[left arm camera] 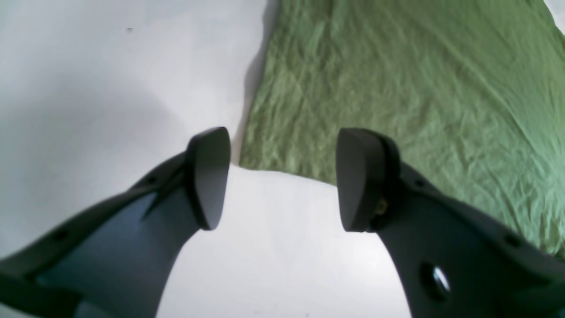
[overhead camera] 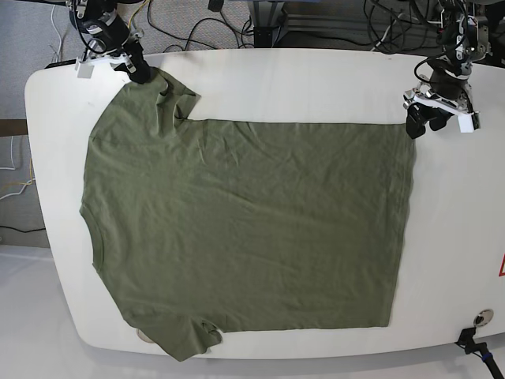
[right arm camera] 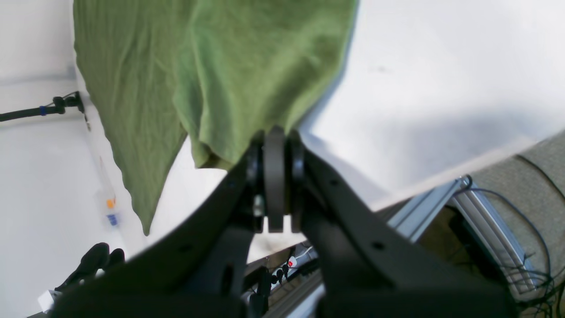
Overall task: Fold the T-shirt properly
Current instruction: 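Lower both grippers to the shirt's shoulder corners and pinch them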
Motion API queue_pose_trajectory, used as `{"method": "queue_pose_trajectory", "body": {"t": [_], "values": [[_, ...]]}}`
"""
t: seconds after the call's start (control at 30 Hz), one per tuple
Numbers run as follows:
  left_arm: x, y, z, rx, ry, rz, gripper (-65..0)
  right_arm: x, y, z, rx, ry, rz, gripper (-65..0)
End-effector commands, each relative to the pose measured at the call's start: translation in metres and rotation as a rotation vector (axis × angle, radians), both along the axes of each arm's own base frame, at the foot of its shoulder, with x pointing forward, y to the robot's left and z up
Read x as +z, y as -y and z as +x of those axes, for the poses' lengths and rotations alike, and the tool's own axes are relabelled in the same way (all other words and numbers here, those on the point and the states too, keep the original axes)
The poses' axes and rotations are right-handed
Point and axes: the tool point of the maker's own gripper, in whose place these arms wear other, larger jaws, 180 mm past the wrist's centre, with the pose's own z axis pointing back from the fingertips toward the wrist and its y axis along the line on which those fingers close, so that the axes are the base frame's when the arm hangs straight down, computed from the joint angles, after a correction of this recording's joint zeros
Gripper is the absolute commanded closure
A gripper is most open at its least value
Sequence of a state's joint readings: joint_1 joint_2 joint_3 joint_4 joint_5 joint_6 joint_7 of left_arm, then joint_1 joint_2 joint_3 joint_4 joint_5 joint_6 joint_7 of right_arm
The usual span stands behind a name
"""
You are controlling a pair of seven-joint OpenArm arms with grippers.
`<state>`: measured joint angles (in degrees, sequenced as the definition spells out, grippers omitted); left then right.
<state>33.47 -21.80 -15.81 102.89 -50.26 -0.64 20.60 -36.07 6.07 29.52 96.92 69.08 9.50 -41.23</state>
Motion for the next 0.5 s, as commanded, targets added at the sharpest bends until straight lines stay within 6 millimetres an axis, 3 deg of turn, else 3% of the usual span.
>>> {"method": "queue_pose_trajectory", "body": {"t": [0.0,0.03,0.17,0.3,0.47], "values": [[0.009,-0.005,0.005,-0.031,0.011,0.022,-36.6,0.005,-0.002,0.0,0.027,0.013,0.009,0.0],[0.008,-0.004,0.006,-0.044,-0.007,0.023,-36.9,0.005,-0.002,0.0,0.028,0.012,0.009,0.0],[-0.002,-0.001,0.018,-0.077,-0.086,-0.005,-49.9,0.005,-0.003,0.0,0.031,0.011,0.011,0.0],[-0.02,-0.009,0.023,-0.053,-0.148,-0.033,-50.9,0.005,-0.003,0.0,0.031,0.011,0.011,0.0],[-0.036,-0.004,0.028,-0.082,-0.177,-0.079,-50.7,0.005,-0.003,0.0,0.031,0.011,0.011,0.0]]}}
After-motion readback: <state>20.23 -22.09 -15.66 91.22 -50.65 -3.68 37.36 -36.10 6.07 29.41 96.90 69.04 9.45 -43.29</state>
